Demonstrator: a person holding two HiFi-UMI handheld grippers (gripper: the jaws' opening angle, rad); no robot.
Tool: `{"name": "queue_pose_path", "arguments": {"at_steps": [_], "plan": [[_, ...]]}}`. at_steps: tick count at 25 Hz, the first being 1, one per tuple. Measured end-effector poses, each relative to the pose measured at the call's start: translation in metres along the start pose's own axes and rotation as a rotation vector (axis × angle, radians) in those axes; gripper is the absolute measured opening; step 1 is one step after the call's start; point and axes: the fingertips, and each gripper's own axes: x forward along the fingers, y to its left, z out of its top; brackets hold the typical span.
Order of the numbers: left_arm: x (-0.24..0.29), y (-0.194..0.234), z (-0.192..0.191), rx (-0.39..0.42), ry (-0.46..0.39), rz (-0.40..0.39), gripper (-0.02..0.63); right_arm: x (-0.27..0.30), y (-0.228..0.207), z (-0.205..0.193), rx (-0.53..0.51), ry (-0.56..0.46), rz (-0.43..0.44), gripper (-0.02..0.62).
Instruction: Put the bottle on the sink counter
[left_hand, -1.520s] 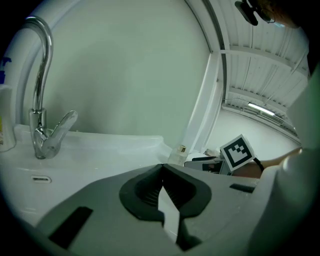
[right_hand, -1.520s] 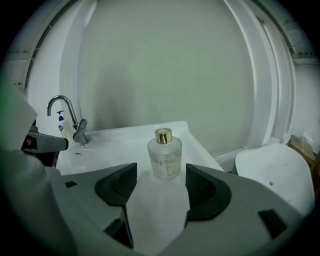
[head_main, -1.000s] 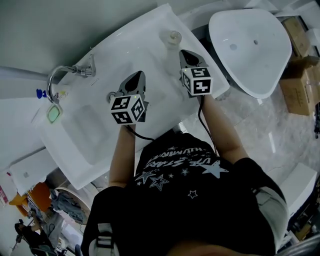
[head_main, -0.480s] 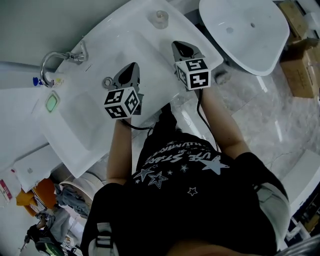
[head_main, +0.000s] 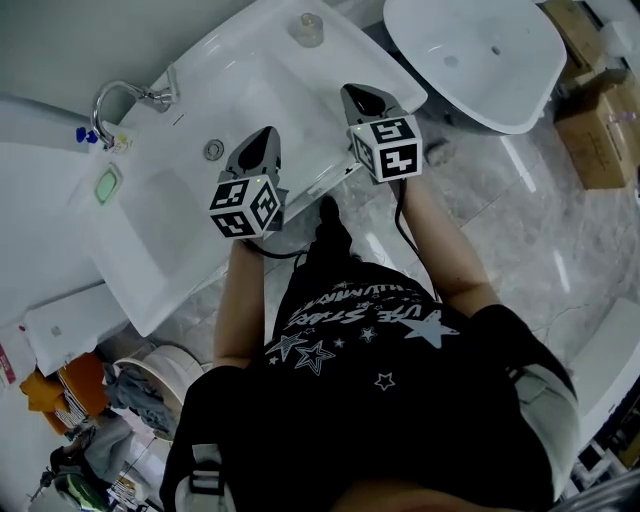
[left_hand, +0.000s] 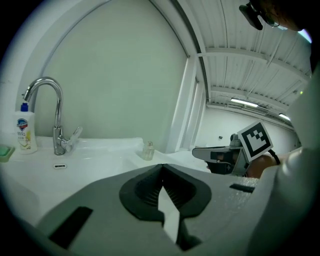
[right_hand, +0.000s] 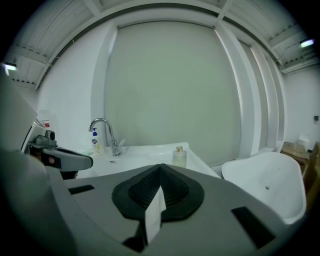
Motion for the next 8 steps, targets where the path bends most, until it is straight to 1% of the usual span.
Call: {"name": "queue_pose_path", "arguments": {"at_steps": [8], "plan": [[-0.043,-0.039,-0.013,0.011,-0.014,-0.003,0.008,-0.059,0.013,-0.005,-0.011,-0.026,-0.001,0.006]]}}
